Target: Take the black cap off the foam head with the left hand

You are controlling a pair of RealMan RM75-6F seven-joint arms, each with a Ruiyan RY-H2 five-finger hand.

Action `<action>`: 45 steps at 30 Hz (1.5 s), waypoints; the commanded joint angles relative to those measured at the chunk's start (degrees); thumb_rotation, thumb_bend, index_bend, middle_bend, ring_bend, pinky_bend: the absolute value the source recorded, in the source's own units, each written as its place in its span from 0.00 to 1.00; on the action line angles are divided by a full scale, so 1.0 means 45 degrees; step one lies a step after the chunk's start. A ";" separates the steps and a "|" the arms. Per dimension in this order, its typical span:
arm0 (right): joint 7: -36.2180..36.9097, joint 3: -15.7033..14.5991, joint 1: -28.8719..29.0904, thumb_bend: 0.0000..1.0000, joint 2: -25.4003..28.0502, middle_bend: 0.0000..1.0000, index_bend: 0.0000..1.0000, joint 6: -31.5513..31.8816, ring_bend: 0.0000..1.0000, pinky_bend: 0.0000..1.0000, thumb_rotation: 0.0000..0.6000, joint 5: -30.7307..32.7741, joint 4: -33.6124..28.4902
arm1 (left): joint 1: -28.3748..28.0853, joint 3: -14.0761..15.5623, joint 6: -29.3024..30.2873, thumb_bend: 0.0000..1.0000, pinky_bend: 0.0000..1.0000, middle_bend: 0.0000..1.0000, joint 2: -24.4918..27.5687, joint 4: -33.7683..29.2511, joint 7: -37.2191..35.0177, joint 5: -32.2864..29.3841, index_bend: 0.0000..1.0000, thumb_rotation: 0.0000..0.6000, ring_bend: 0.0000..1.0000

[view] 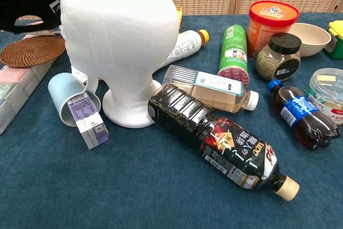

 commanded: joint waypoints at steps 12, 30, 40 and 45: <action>0.0111 -0.0023 -0.0015 0.02 0.0076 0.05 0.20 0.0043 0.05 0.00 1.00 -0.0050 -0.0022 | 0.0569 0.0695 -0.0230 0.57 0.79 0.77 -0.0902 0.0898 -0.0366 -0.0159 0.84 1.00 0.67; 0.0241 -0.0068 -0.0025 0.02 0.0170 0.05 0.20 0.0114 0.05 0.00 1.00 -0.0187 -0.0117 | 0.1123 0.1011 0.0150 0.13 0.58 0.37 -0.0732 0.0068 -0.2384 -0.0562 0.41 1.00 0.38; 0.0482 -0.0184 -0.0090 0.02 0.0347 0.05 0.20 0.0298 0.05 0.00 1.00 -0.0516 -0.0310 | 0.2315 0.1594 -0.1093 0.00 0.13 0.00 0.1841 -0.4194 -0.2664 -0.0687 0.00 1.00 0.00; 0.0589 -0.0249 -0.0131 0.02 0.0433 0.05 0.20 0.0409 0.05 0.00 1.00 -0.0701 -0.0406 | 0.2568 0.1971 -0.1949 0.00 0.11 0.00 0.3627 -0.7795 -0.1409 -0.0599 0.00 1.00 0.00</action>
